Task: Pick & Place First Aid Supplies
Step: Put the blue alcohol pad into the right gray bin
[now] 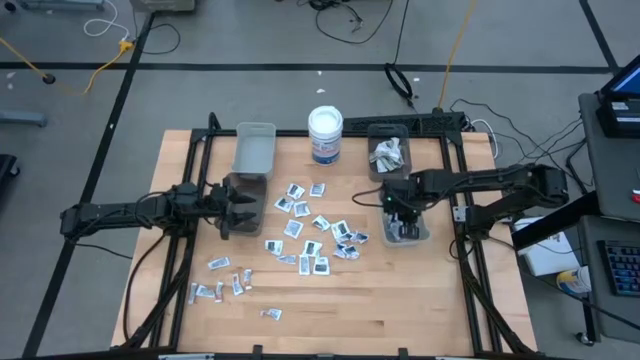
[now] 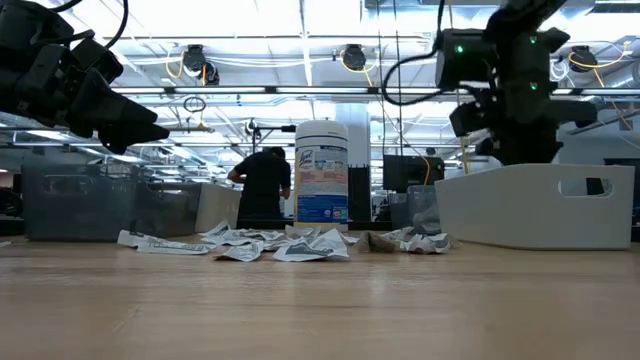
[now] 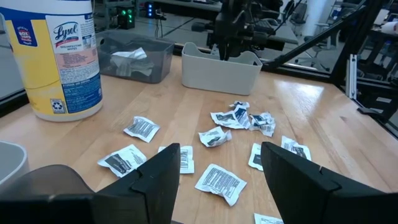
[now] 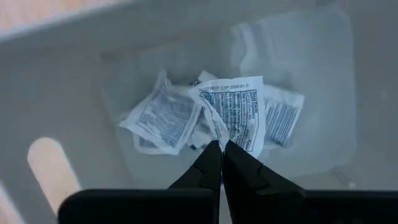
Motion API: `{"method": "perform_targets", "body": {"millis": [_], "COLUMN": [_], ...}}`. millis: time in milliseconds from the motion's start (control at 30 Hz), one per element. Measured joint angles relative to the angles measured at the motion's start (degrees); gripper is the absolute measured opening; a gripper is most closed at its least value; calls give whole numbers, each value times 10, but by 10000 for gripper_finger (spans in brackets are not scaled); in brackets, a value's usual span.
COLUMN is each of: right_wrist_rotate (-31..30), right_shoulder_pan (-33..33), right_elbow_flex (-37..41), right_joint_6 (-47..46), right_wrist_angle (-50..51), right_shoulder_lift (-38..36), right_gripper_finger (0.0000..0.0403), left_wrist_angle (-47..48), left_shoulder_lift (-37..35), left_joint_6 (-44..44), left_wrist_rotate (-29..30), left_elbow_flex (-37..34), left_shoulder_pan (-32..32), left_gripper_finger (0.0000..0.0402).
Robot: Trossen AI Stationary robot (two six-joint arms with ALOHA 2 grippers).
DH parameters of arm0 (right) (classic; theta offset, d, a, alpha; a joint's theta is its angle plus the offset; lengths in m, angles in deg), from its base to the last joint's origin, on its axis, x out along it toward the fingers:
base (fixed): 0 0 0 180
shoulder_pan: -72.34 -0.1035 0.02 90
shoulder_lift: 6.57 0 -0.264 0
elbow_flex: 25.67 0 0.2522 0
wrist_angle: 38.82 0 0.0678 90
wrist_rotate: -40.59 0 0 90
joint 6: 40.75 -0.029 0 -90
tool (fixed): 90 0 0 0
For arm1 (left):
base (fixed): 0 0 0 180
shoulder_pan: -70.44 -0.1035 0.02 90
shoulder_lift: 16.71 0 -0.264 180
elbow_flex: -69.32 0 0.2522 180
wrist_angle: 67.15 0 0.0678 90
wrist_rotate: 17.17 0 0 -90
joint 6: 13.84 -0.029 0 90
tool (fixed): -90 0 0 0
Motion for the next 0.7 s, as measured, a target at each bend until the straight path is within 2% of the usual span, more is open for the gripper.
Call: {"method": "perform_targets", "body": {"millis": [133,300,500,700], "right_wrist_rotate": [6,60,19,-1], "right_shoulder_pan": [0,1,1,-14], "right_elbow_flex": [1,1,-31,-99], "right_joint_6": [-7,-21,-5,-4], "right_wrist_angle": [0,5,67,124], "right_shoulder_lift": [0,0,0,14], "right_gripper_finger": [11,77,157,175], "left_wrist_angle": [0,0,0,0], "left_shoulder_lift": [0,0,0,0], "left_joint_6": [0,0,0,0], "left_wrist_rotate": [0,0,0,0], "left_elbow_flex": [0,0,0,0], "left_shoulder_pan": [0,0,0,0], "left_gripper_finger": [230,230,230,230]}}
